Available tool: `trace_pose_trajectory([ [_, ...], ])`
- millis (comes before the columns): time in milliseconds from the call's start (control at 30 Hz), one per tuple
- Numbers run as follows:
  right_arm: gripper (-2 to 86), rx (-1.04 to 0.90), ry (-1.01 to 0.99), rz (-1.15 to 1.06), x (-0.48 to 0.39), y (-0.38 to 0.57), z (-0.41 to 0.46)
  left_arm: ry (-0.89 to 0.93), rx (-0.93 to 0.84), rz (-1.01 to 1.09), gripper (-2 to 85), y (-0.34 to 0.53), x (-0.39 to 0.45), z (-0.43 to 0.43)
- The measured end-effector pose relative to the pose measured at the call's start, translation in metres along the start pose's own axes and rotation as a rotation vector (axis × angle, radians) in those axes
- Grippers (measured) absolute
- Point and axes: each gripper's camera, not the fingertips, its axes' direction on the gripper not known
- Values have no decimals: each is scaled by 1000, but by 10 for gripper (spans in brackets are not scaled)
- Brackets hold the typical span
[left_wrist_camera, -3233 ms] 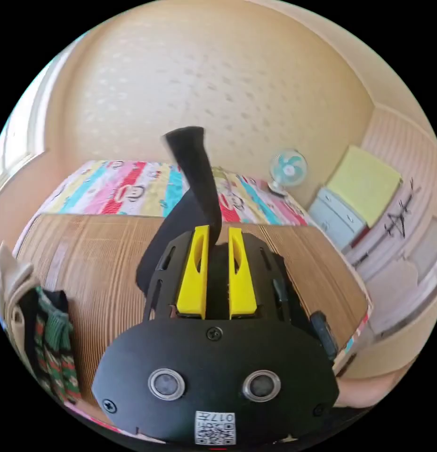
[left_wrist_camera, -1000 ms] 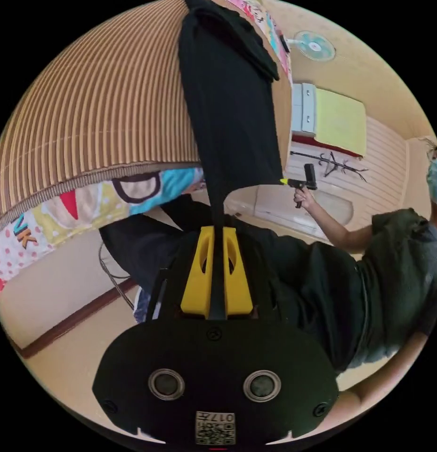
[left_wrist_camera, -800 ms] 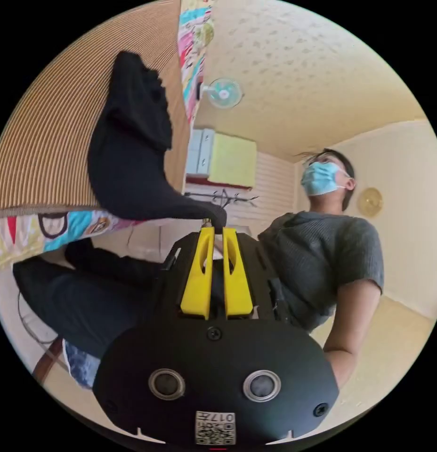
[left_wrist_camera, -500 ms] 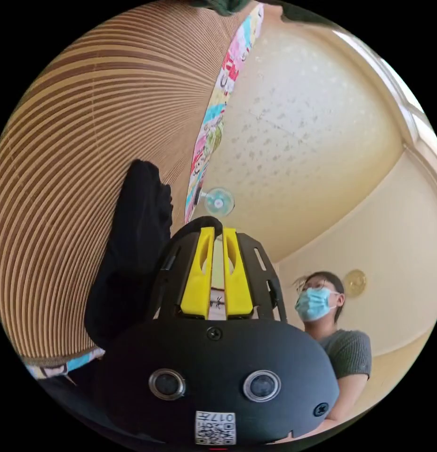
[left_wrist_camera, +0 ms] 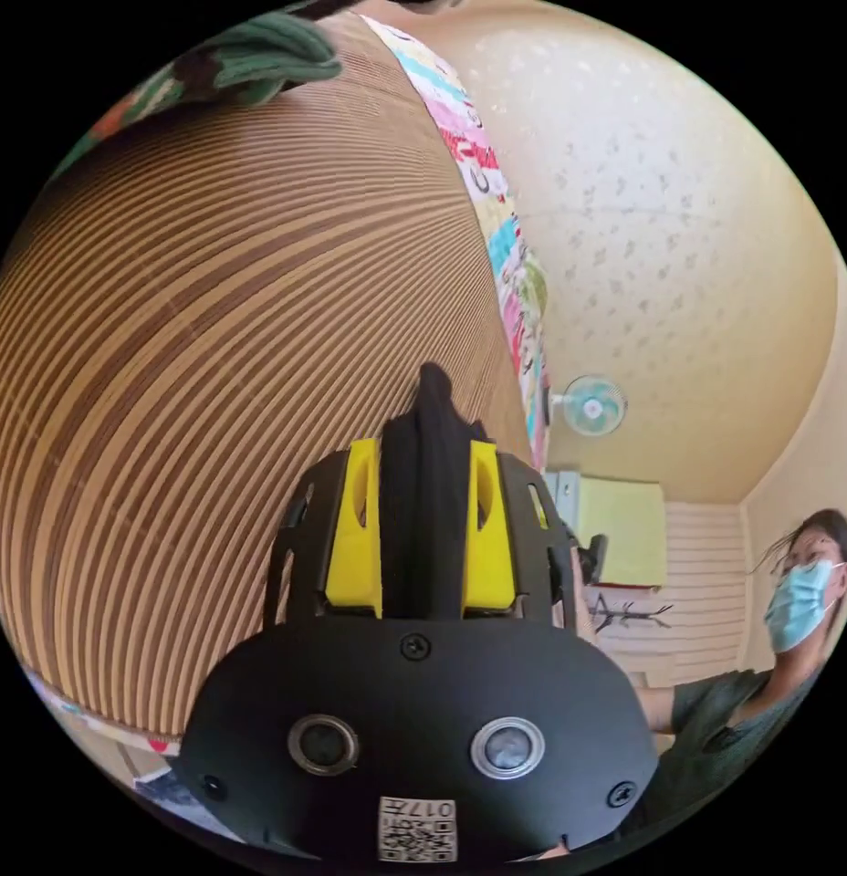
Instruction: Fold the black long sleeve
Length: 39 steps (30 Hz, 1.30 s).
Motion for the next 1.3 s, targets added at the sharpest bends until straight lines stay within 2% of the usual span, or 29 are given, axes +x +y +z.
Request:
trace_pose_trajectory([
  [200,51,-101,-54,-231,-85,95,40,10,-278,68,142,72,13,71],
  [267,33,-204,-76,-296,-107,119,82,-52,-300,82,126,83,23,85],
  [367,18,-292,20,-306,-120,134,135,-83,-326,83,102,82,42,92],
  [467,11,-322,-29,-326,-138,126,138,-31,-285,133,88,69,100,77],
  [567,8,-315,-177,-434,-153,126,110,-143,-223,448,86,73,219,81],
  [633,7,-251,-267,-336,-133,127,81,-245,-250,616,92,98,297,126],
  [733,6,-124,-366,-12,-52,145,30,-281,-352,832,102,157,358,208],
  [800,6,-38,-408,155,4,173,1,-281,-472,893,114,193,371,252],
  [867,8,17,-408,326,69,217,-31,-260,-529,866,115,214,369,274],
  [900,9,21,-401,353,82,228,-38,-191,-515,829,110,221,362,273],
  [1000,17,-29,-352,400,127,270,-64,-42,-370,675,119,213,324,251],
  [1067,34,-95,-356,385,141,293,-74,-105,-282,544,150,201,291,241],
  [1133,56,-116,-427,367,142,306,-76,-294,-205,423,194,189,250,238],
  [1200,85,-127,-542,352,138,316,-73,-323,-273,383,204,185,225,253],
  [1300,151,-197,-733,338,122,324,-50,-213,-563,231,192,197,182,307],
])
